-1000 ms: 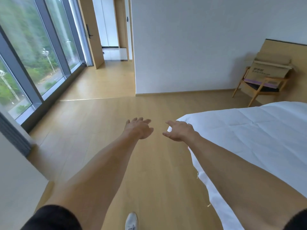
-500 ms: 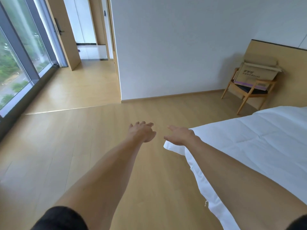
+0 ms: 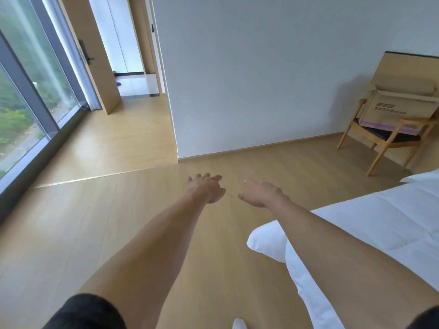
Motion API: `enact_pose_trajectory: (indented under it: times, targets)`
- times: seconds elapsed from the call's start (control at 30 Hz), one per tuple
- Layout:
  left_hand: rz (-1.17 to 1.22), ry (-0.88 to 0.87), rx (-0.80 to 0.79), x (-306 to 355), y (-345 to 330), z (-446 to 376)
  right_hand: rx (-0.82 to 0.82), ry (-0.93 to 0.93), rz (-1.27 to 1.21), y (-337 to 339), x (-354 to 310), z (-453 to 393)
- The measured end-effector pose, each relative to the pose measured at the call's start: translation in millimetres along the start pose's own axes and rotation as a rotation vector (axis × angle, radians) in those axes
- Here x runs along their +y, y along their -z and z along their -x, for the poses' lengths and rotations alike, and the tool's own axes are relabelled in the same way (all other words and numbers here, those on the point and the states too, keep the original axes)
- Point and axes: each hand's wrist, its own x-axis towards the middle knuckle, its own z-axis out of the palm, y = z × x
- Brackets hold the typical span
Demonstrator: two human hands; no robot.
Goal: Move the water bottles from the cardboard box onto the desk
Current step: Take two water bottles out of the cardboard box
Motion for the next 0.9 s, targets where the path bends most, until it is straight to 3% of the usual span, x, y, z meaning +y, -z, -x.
enact_pose_trajectory:
  times: [0.47, 0.9]
  targets:
    - [0.001, 0.021, -0.022, 33, 73, -249, -0.043, 0.004, 0.038, 94, 37, -246]
    - [-0.026, -0.209, -0.037, 81, 107, -496, 0.003, -0.204, 0.003, 149, 103, -424]
